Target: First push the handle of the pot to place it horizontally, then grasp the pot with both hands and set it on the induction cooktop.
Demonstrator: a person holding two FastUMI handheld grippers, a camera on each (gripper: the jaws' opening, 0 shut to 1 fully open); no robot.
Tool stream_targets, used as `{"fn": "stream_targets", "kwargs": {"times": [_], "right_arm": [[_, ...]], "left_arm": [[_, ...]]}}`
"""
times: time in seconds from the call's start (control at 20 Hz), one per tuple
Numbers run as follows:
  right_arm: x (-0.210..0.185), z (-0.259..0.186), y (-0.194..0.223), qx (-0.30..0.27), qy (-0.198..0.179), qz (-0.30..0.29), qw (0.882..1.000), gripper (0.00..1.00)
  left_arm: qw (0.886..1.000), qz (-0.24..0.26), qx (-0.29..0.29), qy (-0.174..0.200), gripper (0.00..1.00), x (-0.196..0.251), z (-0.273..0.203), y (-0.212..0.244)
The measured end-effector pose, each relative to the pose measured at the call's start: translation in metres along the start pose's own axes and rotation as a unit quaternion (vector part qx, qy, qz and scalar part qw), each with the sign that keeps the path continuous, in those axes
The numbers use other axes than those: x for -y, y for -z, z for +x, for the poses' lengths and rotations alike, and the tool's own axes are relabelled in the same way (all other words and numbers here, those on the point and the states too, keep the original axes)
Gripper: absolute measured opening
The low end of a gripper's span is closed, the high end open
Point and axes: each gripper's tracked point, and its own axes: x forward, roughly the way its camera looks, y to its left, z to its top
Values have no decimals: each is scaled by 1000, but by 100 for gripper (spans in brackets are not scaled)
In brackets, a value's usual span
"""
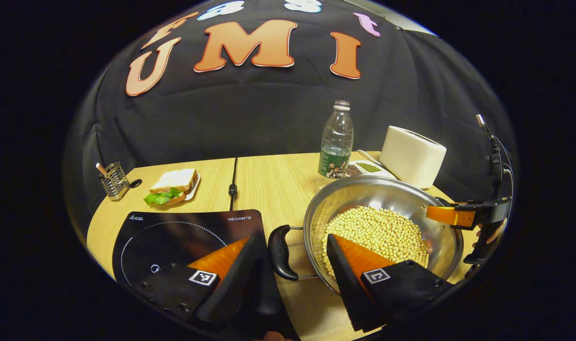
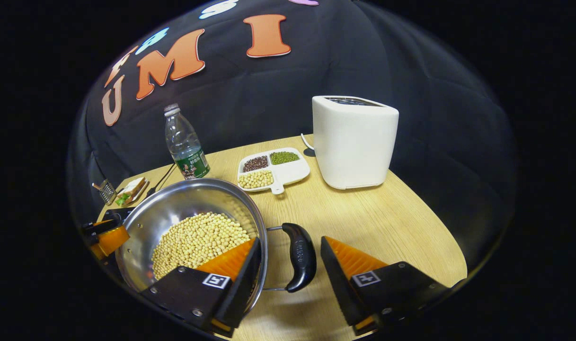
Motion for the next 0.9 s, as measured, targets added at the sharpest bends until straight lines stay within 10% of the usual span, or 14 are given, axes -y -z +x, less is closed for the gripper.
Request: {"fn": "stream_targets", "kwargs": {"times": [0.25, 0.75, 0.9], "right_arm": [[1, 2, -1, 4, -4, -13, 1000, 55], [6, 3, 1, 4, 2, -10, 1000, 55], [13, -1, 1, 4, 6, -6, 1000, 55]], "left_arm": [[1000, 5, -27, 0, 97, 4, 10, 10], [998, 27, -60, 6, 97, 25, 22, 14], [998, 22, -57, 7, 81, 23, 30, 14]]}}
